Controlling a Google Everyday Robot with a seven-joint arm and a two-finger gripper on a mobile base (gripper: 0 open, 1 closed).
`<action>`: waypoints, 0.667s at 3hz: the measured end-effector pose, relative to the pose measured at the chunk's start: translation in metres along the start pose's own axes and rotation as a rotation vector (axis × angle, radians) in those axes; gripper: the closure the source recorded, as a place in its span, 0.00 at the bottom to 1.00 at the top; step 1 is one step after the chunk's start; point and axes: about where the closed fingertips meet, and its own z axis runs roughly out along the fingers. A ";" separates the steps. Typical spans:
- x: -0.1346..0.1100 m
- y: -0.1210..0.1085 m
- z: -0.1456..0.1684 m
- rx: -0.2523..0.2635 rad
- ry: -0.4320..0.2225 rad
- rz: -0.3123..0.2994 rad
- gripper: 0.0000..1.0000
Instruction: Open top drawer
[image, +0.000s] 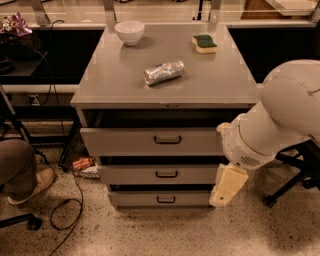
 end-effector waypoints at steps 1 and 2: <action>0.016 -0.034 0.045 -0.007 0.021 -0.010 0.00; 0.016 -0.034 0.045 -0.007 0.021 -0.010 0.00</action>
Offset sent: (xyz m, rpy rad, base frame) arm 0.0363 -0.0106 -0.0294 -0.0179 -0.0007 0.0041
